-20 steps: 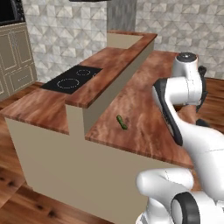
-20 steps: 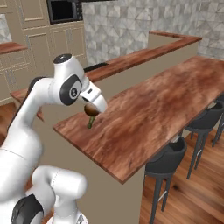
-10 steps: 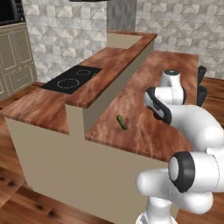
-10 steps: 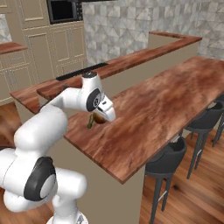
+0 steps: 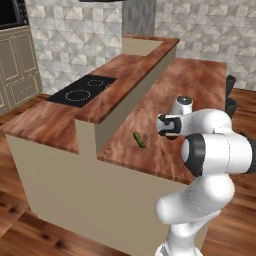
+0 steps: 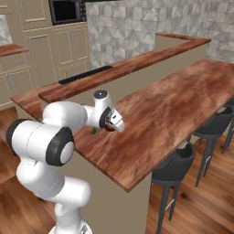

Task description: Open the fridge, remove the orange, squash, and chicken drumstick, and place them on any counter.

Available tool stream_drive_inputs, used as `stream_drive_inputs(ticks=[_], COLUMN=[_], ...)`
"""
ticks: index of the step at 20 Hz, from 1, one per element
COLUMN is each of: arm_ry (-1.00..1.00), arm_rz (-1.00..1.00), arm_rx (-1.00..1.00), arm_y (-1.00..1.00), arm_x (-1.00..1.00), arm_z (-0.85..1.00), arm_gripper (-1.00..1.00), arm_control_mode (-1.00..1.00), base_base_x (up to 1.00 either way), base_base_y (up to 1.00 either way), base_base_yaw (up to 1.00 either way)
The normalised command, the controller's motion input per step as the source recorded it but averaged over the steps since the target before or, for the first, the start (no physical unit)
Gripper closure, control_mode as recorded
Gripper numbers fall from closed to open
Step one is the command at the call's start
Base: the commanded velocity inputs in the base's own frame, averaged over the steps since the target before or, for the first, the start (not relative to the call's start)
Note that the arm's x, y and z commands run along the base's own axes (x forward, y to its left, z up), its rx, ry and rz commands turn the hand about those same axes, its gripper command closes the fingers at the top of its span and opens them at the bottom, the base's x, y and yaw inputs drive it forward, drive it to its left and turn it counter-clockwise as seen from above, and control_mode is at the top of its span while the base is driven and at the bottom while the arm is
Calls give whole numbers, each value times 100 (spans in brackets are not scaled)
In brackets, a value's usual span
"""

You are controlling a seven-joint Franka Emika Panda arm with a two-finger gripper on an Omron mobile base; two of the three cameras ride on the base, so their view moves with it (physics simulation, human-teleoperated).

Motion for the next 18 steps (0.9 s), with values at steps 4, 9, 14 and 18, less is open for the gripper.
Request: stream_drive_inputs(ticks=[4, 9, 14, 18], arm_ry=[0, 0, 0, 0], arm_rz=[0, 0, 0, 0], arm_rx=[0, 0, 0, 0], arm_y=[0, 0, 0, 0], arm_x=[62, 44, 55, 27], arm_z=[-59, -36, -15, 0], arm_gripper=[100, 100, -100, -100], arm_control_mode=[-100, -100, -100, -100], base_base_x=[0, 0, 0, 0], base_base_y=[0, 0, 0, 0], base_base_yaw=[0, 0, 0, 0])
